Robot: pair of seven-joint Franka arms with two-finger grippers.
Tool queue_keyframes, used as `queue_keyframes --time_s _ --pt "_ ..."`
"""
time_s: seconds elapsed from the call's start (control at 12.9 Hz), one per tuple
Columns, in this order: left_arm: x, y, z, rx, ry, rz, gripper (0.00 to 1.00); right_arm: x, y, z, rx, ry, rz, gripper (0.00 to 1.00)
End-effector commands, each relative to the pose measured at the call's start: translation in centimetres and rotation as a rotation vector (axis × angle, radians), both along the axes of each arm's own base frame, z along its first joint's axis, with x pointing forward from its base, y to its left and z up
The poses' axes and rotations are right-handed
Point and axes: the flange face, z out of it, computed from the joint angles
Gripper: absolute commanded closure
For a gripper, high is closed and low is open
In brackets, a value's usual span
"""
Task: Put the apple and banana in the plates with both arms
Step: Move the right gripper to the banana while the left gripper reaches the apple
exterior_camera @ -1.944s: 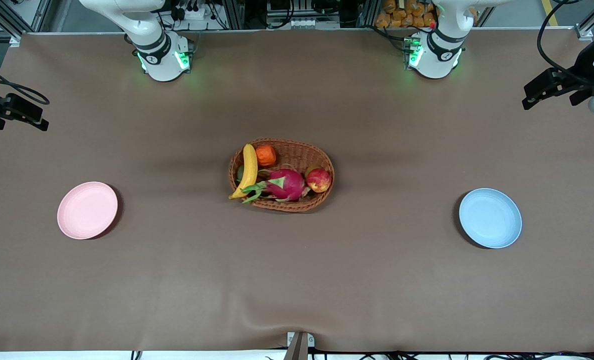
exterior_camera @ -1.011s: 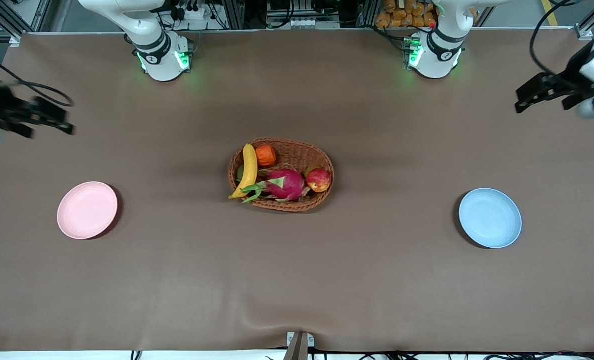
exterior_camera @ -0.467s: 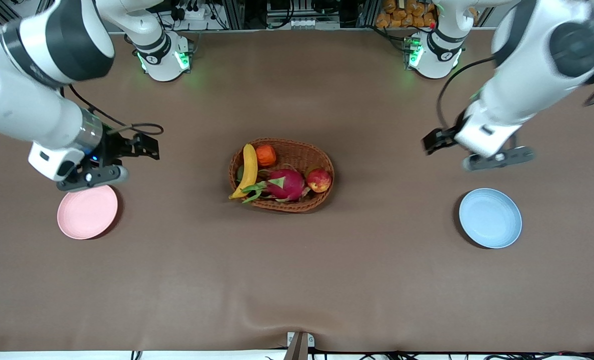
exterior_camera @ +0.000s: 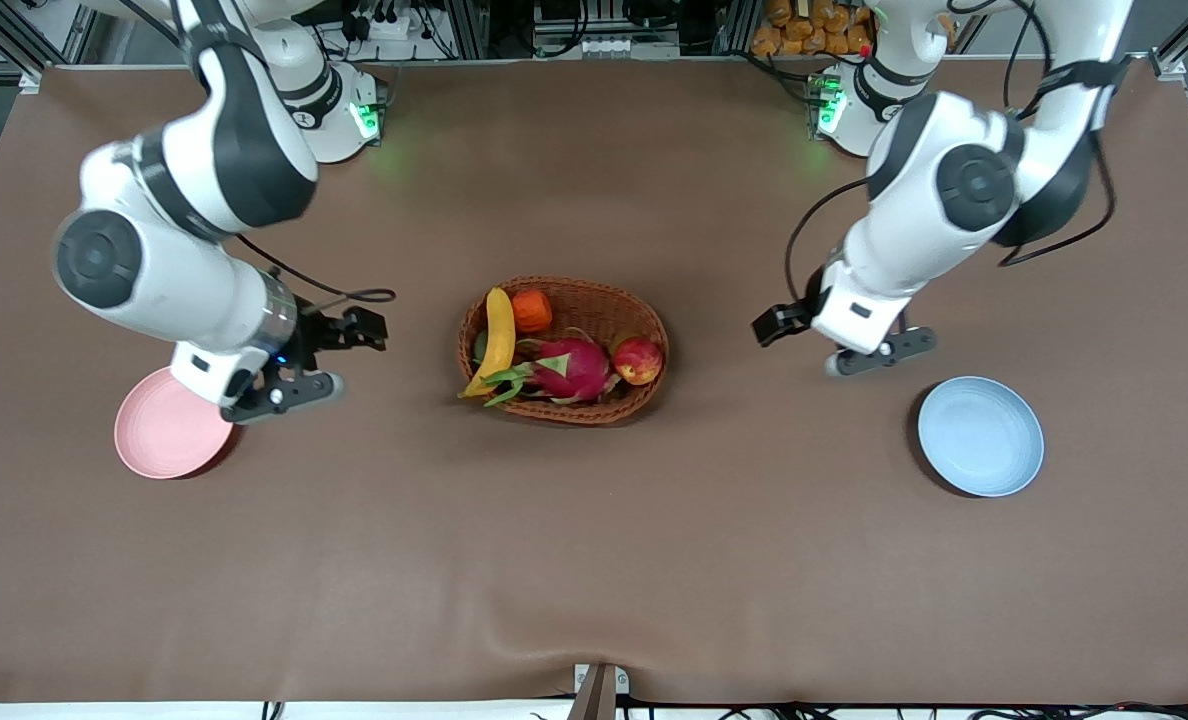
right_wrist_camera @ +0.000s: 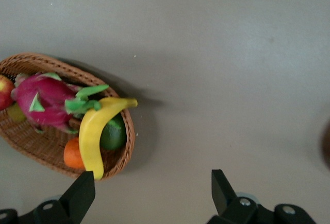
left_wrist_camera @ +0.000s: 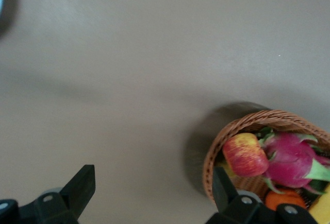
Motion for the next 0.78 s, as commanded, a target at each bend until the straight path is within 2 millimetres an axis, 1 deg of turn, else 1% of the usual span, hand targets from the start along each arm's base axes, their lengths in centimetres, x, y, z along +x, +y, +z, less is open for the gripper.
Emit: queue_keyframes --time_s 0.0,0.16,0.31,0.47,0.54,0.7 --pt "-0.1 -1.6 -1.8 -0.015 0.008 0.056 0.0 0.2 1.5 -1.0 0.021 -0.022 0.003 0.0" --pt "-0.8 -2.6 -3.5 -0.026 -0.006 0.092 0.0 -0.2 2.7 -3.5 0.027 -0.048 0.007 0.0" --pt "-1.0 -3.6 -4.3 -0.035 -0.004 0.121 0.0 -1.5 4.4 -6.2 0.036 -0.044 0.019 0.0" --pt "-0.9 -3.9 -4.9 -0.044 -0.009 0.148 0.0 -2.7 5.5 -8.4 0.051 -0.04 0.017 0.0" --pt "-1.0 -4.4 -5.4 -0.049 -0.007 0.158 0.0 -3.4 6.0 -9.6 0.06 -0.031 0.013 0.0" --pt "-1.2 -5.4 -5.7 -0.062 -0.011 0.19 0.0 -5.0 7.1 -12.1 0.092 -0.02 -0.009 0.0"
